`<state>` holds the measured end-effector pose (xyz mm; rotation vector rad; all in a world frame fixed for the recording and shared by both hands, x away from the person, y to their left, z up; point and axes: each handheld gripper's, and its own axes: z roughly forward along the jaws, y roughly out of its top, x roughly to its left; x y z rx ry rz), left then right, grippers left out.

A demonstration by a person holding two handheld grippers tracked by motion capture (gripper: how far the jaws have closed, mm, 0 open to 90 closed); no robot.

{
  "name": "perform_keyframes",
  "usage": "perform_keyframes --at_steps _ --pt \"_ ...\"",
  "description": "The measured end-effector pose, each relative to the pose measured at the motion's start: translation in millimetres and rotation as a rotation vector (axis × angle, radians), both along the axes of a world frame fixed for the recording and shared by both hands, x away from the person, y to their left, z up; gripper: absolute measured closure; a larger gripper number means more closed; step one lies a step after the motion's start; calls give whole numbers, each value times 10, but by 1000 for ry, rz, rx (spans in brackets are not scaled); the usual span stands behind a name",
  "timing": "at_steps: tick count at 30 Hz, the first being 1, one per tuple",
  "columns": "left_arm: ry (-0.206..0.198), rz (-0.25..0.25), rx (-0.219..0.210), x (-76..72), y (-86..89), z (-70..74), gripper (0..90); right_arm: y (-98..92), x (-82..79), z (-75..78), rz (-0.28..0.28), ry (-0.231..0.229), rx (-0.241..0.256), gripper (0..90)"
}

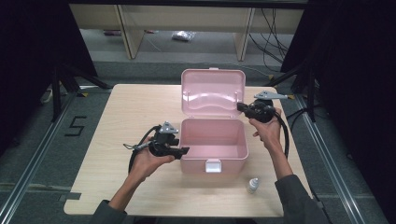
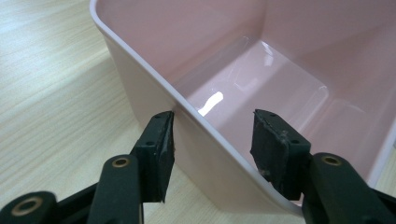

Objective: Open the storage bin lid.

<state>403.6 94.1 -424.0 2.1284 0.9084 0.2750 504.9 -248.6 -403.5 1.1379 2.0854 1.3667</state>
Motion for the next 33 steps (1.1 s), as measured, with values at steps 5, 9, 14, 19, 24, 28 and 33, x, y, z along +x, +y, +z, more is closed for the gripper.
perform_keyframes --at_steps 5,9,14,19,24,28,33 --pt "-3 -11 -5 9 12 -5 485 29 41 -49 -5 -6 -17 880" --pt "-2 -8 -7 9 13 -4 485 54 57 -81 -13 12 -37 848" --pt "-5 -5 -8 7 14 -1 483 26 2 -10 -8 5 -63 805" --pt "-4 -2 -9 -2 4 -5 481 -26 -170 121 -12 29 -113 742" --pt "-6 -6 -9 -2 9 -3 483 -90 -335 180 -6 21 -124 691" --pt "-5 -6 -11 -1 10 -4 480 -127 -488 207 -2 32 -160 639" --pt "0 0 -13 -10 5 -4 479 -189 -686 222 -3 56 -152 579"
